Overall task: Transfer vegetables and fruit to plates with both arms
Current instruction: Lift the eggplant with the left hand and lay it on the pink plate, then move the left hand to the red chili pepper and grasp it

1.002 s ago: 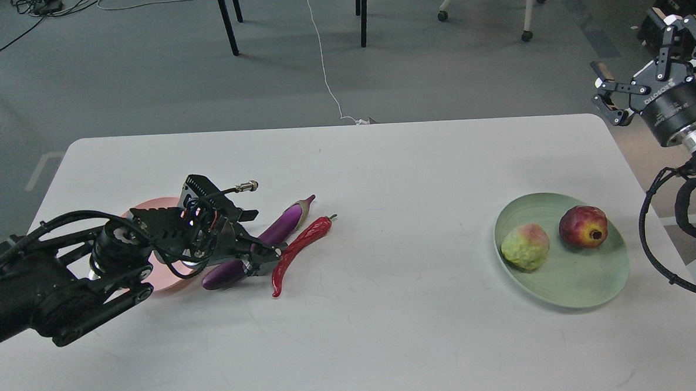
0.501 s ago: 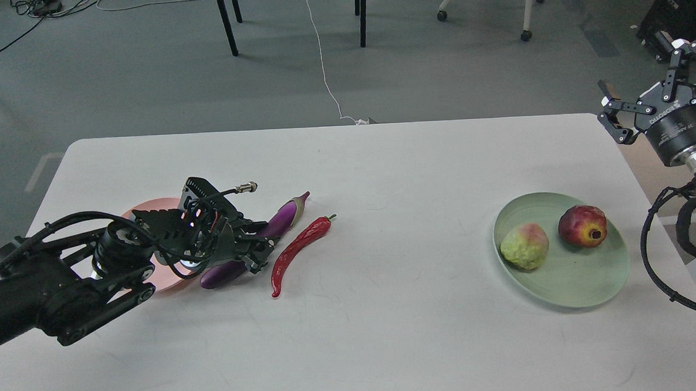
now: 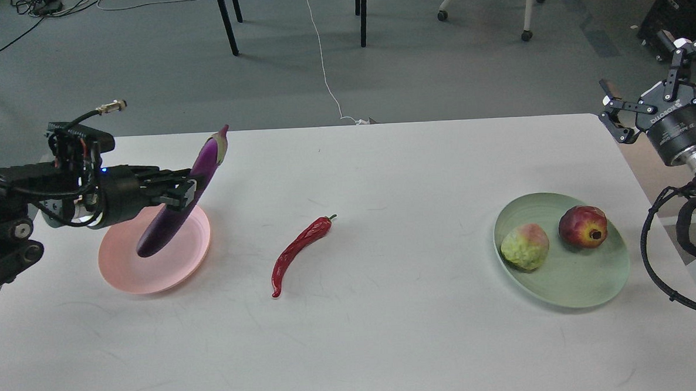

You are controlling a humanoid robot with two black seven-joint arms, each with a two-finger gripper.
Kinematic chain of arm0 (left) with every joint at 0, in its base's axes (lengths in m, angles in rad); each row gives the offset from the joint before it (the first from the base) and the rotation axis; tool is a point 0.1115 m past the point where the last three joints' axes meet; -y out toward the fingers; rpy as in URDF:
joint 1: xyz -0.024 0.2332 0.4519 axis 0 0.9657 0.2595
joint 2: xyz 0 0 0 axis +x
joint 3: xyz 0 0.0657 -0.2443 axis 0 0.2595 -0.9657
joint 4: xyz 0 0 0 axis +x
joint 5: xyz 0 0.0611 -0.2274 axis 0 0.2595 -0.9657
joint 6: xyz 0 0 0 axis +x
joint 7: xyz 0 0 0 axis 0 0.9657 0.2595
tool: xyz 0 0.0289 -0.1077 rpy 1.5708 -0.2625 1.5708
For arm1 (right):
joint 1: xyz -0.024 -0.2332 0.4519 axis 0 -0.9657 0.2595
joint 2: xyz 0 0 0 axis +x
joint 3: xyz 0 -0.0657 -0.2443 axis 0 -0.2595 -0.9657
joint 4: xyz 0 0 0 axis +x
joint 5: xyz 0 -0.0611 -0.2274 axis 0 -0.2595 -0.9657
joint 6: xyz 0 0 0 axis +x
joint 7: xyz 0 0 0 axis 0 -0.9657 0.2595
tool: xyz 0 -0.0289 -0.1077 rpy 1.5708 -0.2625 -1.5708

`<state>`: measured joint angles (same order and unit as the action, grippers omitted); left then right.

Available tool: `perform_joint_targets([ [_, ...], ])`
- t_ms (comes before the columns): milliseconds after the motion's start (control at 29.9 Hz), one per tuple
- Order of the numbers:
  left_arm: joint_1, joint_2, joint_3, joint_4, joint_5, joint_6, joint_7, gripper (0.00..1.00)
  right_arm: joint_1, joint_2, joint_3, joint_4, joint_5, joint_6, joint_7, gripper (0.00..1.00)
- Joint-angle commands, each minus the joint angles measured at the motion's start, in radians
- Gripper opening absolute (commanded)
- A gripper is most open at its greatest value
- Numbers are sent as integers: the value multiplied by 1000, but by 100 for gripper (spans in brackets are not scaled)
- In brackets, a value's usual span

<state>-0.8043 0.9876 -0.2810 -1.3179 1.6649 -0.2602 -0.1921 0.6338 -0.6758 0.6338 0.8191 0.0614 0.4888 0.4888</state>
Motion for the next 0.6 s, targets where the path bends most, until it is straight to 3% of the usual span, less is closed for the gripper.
perform_joint_targets([
  [0, 54, 49, 34, 26, 4, 7, 5, 17, -2, 24, 0, 0, 0, 0, 0, 99],
  [167, 80, 23, 37, 91, 6, 42, 11, 29, 0, 42, 0, 2, 0, 0, 0, 99],
  [301, 93, -18, 39, 123, 6, 56, 11, 65, 0, 42, 0, 0, 0, 0, 0, 99],
  [568, 77, -24, 49, 115, 7, 50, 11, 72, -3, 42, 0, -66, -2, 0, 0, 99],
])
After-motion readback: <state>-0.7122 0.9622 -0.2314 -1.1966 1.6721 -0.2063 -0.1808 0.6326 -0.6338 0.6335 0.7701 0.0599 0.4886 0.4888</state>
